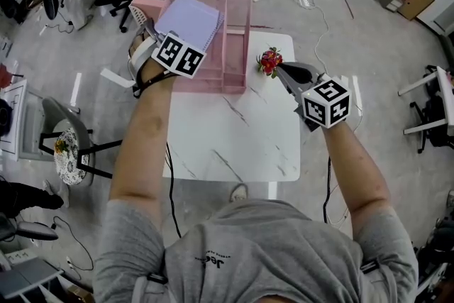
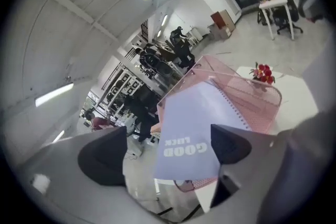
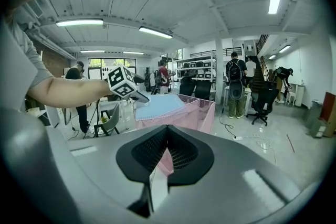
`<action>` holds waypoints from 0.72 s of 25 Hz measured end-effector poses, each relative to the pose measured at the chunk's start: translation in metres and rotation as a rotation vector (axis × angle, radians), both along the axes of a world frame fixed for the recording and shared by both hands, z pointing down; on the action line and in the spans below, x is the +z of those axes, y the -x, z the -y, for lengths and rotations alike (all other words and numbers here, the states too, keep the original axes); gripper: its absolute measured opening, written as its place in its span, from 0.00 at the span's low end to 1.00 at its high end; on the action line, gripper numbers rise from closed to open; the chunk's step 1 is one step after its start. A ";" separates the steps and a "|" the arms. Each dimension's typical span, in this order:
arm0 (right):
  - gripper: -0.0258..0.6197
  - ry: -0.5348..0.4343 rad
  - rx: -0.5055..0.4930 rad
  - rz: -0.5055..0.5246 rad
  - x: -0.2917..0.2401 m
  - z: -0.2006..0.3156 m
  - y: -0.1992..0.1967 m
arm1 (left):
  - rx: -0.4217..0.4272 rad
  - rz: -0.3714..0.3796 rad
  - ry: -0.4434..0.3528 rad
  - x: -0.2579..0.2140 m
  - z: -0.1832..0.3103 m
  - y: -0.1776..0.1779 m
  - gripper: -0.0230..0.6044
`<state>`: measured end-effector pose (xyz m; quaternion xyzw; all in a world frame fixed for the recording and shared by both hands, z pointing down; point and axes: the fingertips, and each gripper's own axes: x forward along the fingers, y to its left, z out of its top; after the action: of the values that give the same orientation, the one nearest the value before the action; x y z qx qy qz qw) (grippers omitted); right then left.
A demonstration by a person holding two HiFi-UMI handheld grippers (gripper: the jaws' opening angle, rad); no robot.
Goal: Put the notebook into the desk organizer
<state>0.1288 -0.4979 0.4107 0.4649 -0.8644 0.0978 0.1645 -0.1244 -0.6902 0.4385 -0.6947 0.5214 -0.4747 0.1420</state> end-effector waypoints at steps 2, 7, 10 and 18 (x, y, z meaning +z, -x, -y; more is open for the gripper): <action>0.04 -0.002 0.003 0.000 -0.003 -0.002 -0.001 | -0.001 -0.082 0.009 -0.008 -0.004 0.002 0.88; 0.04 -0.021 0.017 0.007 -0.009 -0.009 -0.007 | 0.087 -0.233 -0.034 -0.036 -0.022 -0.010 0.88; 0.04 -0.039 0.032 0.018 -0.015 -0.016 -0.014 | 0.200 -0.370 -0.029 -0.051 -0.046 -0.043 0.88; 0.04 -0.092 0.117 0.047 -0.037 -0.053 -0.057 | 0.486 -0.646 -0.024 -0.073 -0.123 -0.136 0.60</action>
<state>0.1862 -0.4447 0.3736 0.5193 -0.8430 0.0781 0.1166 0.0116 -0.5673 0.3650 -0.9095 0.3652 -0.1783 0.0873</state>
